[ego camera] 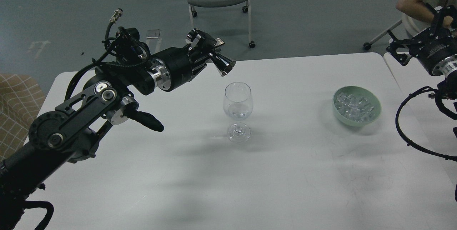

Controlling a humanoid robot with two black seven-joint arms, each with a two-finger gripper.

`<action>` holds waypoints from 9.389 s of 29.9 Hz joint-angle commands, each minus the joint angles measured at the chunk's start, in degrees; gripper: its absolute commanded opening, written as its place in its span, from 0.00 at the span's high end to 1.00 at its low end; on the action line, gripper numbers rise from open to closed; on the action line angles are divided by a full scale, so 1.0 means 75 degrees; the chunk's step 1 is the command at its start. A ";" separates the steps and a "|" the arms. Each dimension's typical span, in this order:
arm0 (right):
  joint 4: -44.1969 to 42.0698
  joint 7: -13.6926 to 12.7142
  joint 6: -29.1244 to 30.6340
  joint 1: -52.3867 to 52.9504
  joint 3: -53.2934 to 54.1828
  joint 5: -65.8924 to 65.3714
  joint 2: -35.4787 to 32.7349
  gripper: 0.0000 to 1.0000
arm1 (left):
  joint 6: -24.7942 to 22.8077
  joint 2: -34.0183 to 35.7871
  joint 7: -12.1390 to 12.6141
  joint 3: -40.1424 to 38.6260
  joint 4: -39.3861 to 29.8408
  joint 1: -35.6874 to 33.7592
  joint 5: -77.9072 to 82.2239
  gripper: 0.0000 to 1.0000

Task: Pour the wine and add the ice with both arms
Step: 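Raise and hold the tilted jigger above the wine glass, then turn the jigger upright and lower it back onto the table, then hold the upright jigger on the table with the left gripper, then open the left gripper and lift it away from the jigger, then move the right gripper down into the green ice bowl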

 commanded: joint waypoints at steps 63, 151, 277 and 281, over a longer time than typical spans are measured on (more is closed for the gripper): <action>0.0011 -0.0001 0.0000 0.0008 -0.0058 -0.0023 -0.0126 0.00 | 0.0004 0.0256 0.0528 -0.2144 -0.1234 0.1514 0.0537 1.00; 0.0643 -0.0083 -0.0206 -0.0425 -0.0129 -0.0175 -0.0478 0.00 | 0.2113 -0.1631 -0.0785 -0.6729 0.4919 0.2864 -0.7294 0.81; 0.3573 0.0421 0.0000 0.3829 -0.8049 -0.9937 -0.2400 0.00 | -0.1403 -0.0236 -0.3094 -0.4549 0.3794 0.1516 -0.4071 0.02; 0.3970 0.0362 0.0000 0.3479 -0.8869 -0.9984 -0.2540 0.01 | -0.1309 -0.0306 -0.3152 -0.4081 0.3770 0.1528 -0.4059 0.02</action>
